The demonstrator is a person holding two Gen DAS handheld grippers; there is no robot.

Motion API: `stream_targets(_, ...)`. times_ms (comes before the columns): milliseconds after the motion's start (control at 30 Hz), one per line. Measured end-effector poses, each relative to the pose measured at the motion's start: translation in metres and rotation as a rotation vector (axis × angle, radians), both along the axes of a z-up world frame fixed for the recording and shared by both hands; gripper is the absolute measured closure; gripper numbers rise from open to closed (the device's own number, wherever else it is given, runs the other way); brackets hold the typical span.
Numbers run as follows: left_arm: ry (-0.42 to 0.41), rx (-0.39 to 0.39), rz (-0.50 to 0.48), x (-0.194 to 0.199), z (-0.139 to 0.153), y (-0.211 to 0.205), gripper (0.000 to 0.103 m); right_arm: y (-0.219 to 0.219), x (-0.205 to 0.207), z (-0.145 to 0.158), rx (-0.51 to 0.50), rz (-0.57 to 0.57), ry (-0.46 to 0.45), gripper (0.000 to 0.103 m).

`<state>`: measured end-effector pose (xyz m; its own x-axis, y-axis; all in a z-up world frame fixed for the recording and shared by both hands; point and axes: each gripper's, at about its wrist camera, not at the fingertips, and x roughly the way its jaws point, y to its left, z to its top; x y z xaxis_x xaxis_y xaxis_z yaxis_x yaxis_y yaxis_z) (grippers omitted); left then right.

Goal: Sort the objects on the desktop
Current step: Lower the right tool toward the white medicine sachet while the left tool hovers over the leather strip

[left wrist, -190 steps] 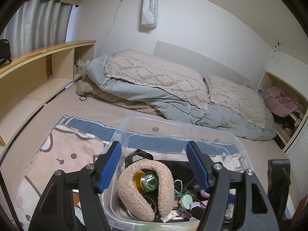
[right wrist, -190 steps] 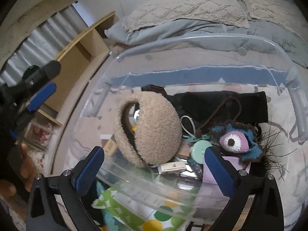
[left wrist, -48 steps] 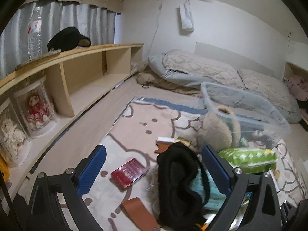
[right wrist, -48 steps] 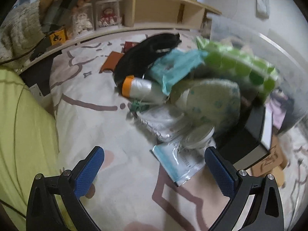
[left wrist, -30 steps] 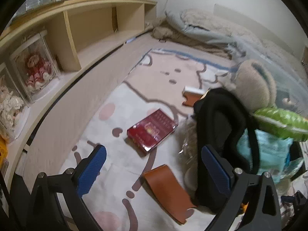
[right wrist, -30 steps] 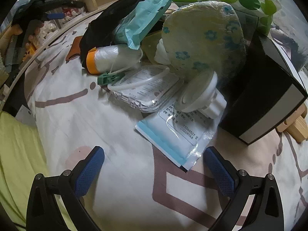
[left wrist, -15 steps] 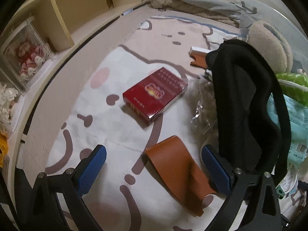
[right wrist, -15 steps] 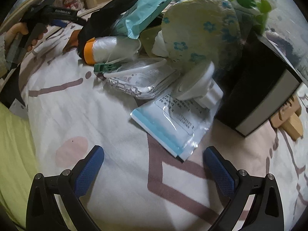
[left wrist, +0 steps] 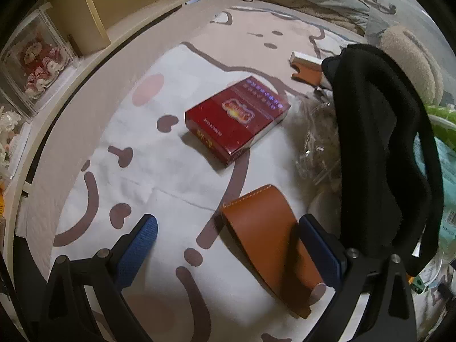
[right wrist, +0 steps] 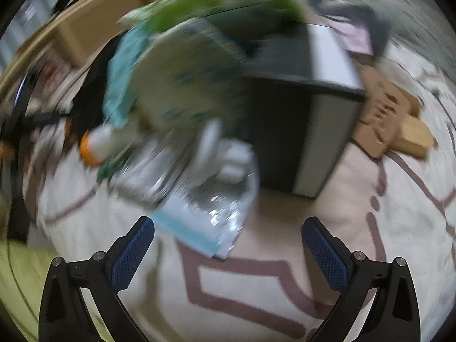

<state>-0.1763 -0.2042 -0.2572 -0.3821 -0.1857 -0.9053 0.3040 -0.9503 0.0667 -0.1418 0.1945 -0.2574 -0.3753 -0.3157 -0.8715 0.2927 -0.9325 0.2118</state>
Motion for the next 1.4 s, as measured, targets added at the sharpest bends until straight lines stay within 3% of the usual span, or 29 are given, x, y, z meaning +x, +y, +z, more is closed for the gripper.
stream_targets(200,-0.021,0.020,0.002,-0.001,-0.010,-0.005,0.003,0.019,-0.017,-0.006,-0.002,-0.153,-0.023,0.000)
stream_targets(400,-0.021,0.025,-0.015,-0.001,-0.013,-0.006,0.003,-0.001,-0.024,-0.008,0.042,-0.115,0.005,0.000)
stream_targets(733,-0.014,0.022,-0.049,0.000,-0.017,-0.006,0.002,-0.009,-0.041,-0.015,0.100,-0.163,0.031,0.000)
stream_targets(1033,-0.020,0.016,-0.061,0.002,-0.018,-0.004,0.001,-0.006,-0.041,-0.020,0.170,-0.067,0.067,0.000)
stream_targets(1400,-0.054,-0.007,-0.032,0.001,-0.017,0.001,0.001,0.034,-0.023,-0.017,0.191,-0.005,0.060,0.000)
